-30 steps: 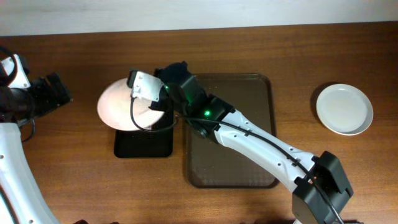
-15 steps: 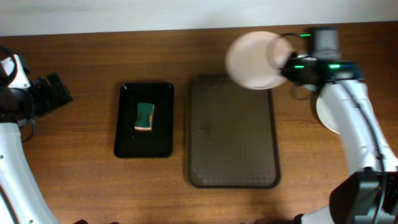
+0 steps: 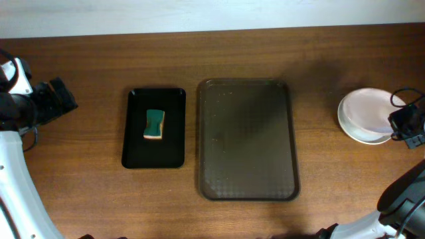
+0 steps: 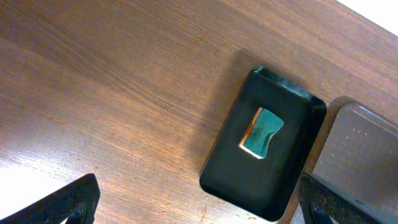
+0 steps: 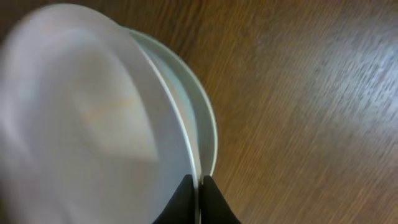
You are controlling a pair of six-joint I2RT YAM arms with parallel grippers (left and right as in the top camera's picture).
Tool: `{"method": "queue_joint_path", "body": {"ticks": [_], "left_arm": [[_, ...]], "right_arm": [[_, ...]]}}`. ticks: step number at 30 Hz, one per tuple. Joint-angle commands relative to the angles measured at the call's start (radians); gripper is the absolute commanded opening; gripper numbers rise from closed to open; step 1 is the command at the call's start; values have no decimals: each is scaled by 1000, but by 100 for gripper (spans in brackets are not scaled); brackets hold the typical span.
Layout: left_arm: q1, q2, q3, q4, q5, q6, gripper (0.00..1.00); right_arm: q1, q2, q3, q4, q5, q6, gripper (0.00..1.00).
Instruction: Clean dirty plates on tray and stack at the side
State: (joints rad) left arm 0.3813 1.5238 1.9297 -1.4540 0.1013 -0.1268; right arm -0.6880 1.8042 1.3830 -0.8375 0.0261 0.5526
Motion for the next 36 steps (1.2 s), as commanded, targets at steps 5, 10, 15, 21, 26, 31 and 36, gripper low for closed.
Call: {"method": "queue_joint_path", "body": {"ticks": [5,10,15,21,26,31,36], "left_arm": [[6,-13,3,2,7,9,100],[6,-13,3,2,7,9,100],[6,-13,3,2,7,9,100],[6,-13,3,2,7,9,100],[6,-13,3,2,7,9,100],[6,-13,3,2,7,9,100],[6,-13,3,2,7,9,100]], "right_arm": [[44,-134,-6,19,-502,-228,56],[320,-464,-6,-76,-602,-345,63],[605,-718,-6,-68,-557,-358,98],[681,-826,-7,-114,-452,-384,98],[682,-937,-9,-206,-307,-532,98],[681,-1075,-177,-133,-145,-579,98],[681,-1286,-492,117,-180,-578,98]]}}
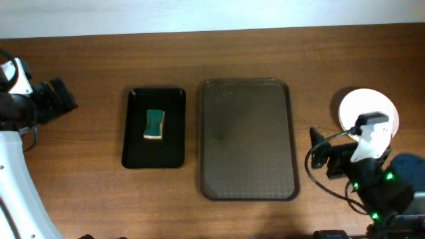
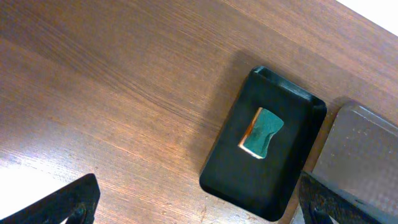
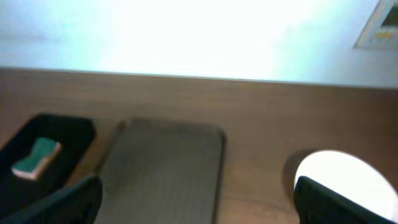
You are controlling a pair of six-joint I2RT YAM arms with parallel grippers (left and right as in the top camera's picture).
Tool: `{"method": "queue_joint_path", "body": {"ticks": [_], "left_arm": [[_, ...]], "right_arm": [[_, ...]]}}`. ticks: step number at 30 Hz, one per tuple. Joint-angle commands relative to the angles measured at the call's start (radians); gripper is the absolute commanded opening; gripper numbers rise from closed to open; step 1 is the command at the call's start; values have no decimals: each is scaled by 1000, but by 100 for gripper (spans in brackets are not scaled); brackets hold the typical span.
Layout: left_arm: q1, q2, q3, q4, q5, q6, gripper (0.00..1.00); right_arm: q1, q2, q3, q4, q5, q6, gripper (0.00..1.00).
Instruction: Clean dirty plates on tray and stack at the side
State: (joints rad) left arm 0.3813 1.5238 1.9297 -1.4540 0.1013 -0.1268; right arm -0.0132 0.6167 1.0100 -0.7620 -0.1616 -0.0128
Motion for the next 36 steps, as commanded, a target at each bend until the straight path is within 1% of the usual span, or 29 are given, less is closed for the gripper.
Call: {"method": "queue_joint_path", "body": {"ticks": [1,4,9,12,22,24,29,33,34,36], "left_arm": [[6,-13,3,2,7,9,100],[6,-13,3,2,7,9,100],[6,-13,3,2,7,9,100],[6,-13,3,2,7,9,100],[6,-13,3,2,7,9,100],[6,-13,3,2,7,9,100],[6,-13,3,2,7,9,100],[6,-13,3,2,7,9,100],[6,-13,3,2,7,9,100],[6,-13,3,2,7,9,100]], "right_arm": [[6,-166,-187,41,8,-13,98],[6,-296,-282,53,9,-6,98],[6,-523,-444,228,43,-17,98],[6,-609,-557,289,42,-16,98],[6,-613,-923,761,39,-9,98],[6,-613,-1004,906,39,-9,98],[6,-613,-1004,880,46,-10,98],[6,-613,-1004,752,46,-10,98],[6,-613,-1004,686,48,-10,98],[6,-608,-1004,693,46,-10,98]]}}
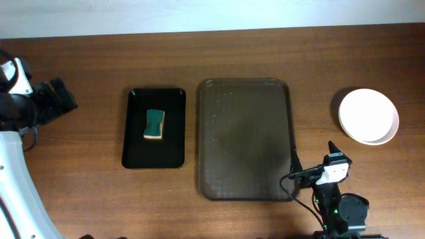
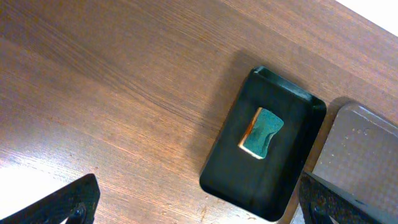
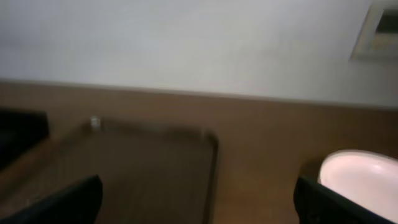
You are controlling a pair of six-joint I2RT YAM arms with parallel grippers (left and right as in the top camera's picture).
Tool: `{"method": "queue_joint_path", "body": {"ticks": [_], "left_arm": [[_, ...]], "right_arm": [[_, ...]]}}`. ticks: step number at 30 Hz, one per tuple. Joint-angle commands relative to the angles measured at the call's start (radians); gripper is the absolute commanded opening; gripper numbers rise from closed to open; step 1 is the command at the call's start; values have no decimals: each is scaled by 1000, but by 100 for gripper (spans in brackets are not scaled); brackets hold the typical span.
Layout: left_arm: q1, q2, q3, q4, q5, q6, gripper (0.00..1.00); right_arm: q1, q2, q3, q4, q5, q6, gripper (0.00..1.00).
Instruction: Clean dirty plates on tray and stack at the side
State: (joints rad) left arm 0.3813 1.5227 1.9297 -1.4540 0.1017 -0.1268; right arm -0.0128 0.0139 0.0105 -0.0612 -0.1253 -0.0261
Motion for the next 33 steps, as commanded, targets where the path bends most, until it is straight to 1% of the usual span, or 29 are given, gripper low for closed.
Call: {"method": "queue_joint_path", "body": {"ticks": [1,15,18,19,20,21,22,23,24,26,28,33], "left_arm": [[6,-12,3,2,7,9,100],[5,-13,3,2,6,9,100],[-34,-41,1,0,3,10,100],[-76,-75,-6,39,-51,13,100],[-108,-102,-18,75,-69,12,100],[-161,-146,-50,146,-100,13,100],[-233,-211,-122,269,-143,13,100],[-286,-271,-200,358,-167,13,100],[-332,-356,-318,477,-178,13,100],[-346,-468,-481,617,-177,13,100],[-346,-606,-686,770,-173,13,100],[-341,-940,-1117,1048,-172,13,100]], "right_arm": [[6,-5,-5,-6,10,4,98],[6,-5,-5,-6,10,4,98],[6,-5,-5,-6,10,4,98],[6,-5,-5,-6,10,4,98],[6,-5,-5,-6,10,4,98],[6,-5,-5,-6,10,4,98],[6,-5,-5,-6,10,4,98],[6,-5,-5,-6,10,4,98],[6,-5,-5,-6,10,4,98],[6,-5,-5,-6,10,4,98],[6,-5,-5,-6,10,4,98],[6,-5,-5,-6,10,4,98]]}}
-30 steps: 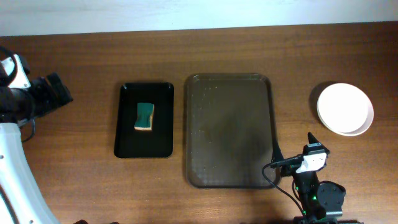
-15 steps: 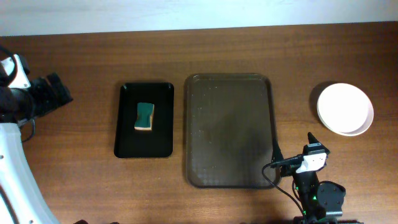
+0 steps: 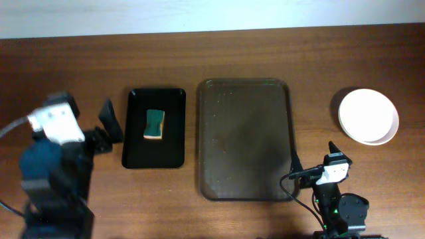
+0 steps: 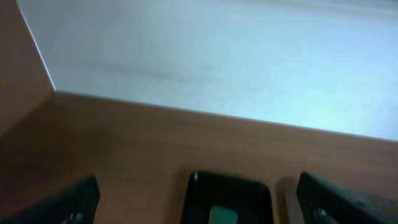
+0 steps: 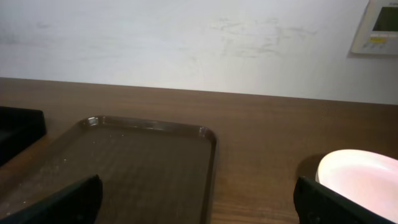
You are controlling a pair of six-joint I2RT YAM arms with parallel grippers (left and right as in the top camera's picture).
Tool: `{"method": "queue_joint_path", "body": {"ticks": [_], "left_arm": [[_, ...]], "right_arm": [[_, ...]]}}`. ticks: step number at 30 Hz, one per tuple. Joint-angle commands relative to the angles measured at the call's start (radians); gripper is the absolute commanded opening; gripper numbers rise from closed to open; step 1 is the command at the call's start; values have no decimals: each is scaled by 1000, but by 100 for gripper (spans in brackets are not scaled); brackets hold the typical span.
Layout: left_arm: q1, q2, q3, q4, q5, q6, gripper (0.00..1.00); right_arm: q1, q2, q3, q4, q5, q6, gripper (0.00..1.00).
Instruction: Clean dirty plates on tray and stack at the side
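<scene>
The brown tray [image 3: 246, 139] lies mid-table with no plate on it; the right wrist view shows it too [image 5: 143, 165]. White plates [image 3: 368, 116] sit stacked on the table to its right, also seen in the right wrist view [image 5: 364, 180]. My right gripper [image 3: 313, 158] is open and empty, low at the near edge by the tray's right corner, level with the table [image 5: 199, 199]. Beside the black sponge tray's left side, my left gripper [image 3: 85, 113] is open and empty, facing the far wall [image 4: 198, 190].
A small black tray [image 3: 154, 149] left of the brown tray holds a green and tan sponge [image 3: 154, 125]; its far edge shows in the left wrist view [image 4: 227, 180]. A white wall [image 5: 186, 43] runs behind the table.
My left arm has moved from the table's far left edge, looking down, to just left of the black tray, and its camera now faces the wall. The right arm has not moved.
First my right gripper was shut on a white plate's rim over the stack at the right. Then it was open, back from the stack, with the plate left there. Then it sat low by the tray's near right corner. Now the left arm has come in as well.
</scene>
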State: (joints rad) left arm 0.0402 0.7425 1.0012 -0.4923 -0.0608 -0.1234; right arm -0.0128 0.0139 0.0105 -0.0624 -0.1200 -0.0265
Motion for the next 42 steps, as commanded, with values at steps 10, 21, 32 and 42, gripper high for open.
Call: {"method": "queue_joint_path", "body": {"ticks": [10,21,32,42], "left_arm": [[55,-664,-735,335,38,9,100],[46,-738,-992,493,12,9,100],[46,-732,-992,412,12,9,100],[46,-732,-992,412,12,9,100]], "right_arm": [[6,-5,-5,-5,5,4,98],[6,-5,-5,-5,5,4,98],[6,-5,-5,-5,5,4,98],[6,-5,-5,-5,5,4,99]]}}
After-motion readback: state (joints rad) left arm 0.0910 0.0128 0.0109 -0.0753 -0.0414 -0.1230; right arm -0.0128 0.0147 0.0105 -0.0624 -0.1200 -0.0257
